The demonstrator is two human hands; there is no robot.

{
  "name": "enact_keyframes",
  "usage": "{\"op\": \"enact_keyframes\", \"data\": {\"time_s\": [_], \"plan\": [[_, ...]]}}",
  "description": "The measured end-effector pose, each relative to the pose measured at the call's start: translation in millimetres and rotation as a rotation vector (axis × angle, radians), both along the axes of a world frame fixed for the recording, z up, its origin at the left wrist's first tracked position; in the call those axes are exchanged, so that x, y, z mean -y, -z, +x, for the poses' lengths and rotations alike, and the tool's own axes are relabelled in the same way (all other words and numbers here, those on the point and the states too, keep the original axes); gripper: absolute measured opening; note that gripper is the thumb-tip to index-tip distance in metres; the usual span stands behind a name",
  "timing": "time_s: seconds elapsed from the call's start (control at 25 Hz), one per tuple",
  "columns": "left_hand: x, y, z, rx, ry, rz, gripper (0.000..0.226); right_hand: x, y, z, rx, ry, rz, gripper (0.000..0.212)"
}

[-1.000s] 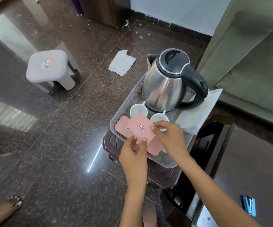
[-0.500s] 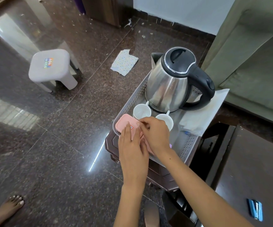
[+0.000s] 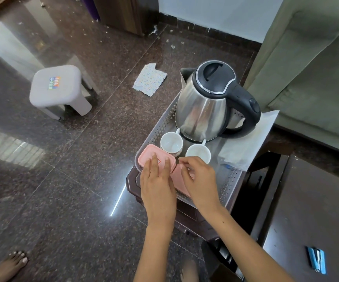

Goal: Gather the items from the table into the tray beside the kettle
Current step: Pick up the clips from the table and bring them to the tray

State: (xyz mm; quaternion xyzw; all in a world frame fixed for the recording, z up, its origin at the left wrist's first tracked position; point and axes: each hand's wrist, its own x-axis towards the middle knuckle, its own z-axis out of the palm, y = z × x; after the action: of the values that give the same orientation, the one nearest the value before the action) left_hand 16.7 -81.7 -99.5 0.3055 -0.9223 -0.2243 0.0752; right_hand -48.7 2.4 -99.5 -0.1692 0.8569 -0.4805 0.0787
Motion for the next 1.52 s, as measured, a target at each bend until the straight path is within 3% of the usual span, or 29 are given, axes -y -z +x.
{"op": "enact_keyframes", "data": {"time_s": [0.2,0.36,0.52,0.64,0.92,1.08,1.2,1.32,1.52], "plan": [[-6,1,-2,0.010,0.004,-0.014,0.041,-8,1,-1,-0.021,0.015,0.019,0.018],[-22,-10,-2,-0.057,0.006,0.091,0.040,-26,-8,0,-0.020,0.045,-0.024,0.016],[-77,-26,-3,-0.216,0.134,0.148,0.034,-80,-21,5,-0.047,0.142,-0.084,0.014],[-147,-27,-4,-0.238,0.307,0.202,0.027,-155,-21,17,-0.030,0.251,-0.079,0.016],[-284,-2,17,-0.090,0.503,0.390,0.025,-347,48,66,0.146,0.646,0.342,0.019],[-313,9,25,-0.027,0.524,0.397,0.026,-371,87,77,0.317,0.445,0.647,0.047],[-327,14,25,0.017,0.538,0.387,0.026,-373,101,73,0.304,0.273,0.758,0.040],[-346,16,22,0.058,0.516,0.462,0.028,-387,97,65,0.309,0.337,0.602,0.028],[-417,20,22,0.228,0.443,0.800,0.045,-453,41,90,0.138,0.556,0.240,0.035]]}}
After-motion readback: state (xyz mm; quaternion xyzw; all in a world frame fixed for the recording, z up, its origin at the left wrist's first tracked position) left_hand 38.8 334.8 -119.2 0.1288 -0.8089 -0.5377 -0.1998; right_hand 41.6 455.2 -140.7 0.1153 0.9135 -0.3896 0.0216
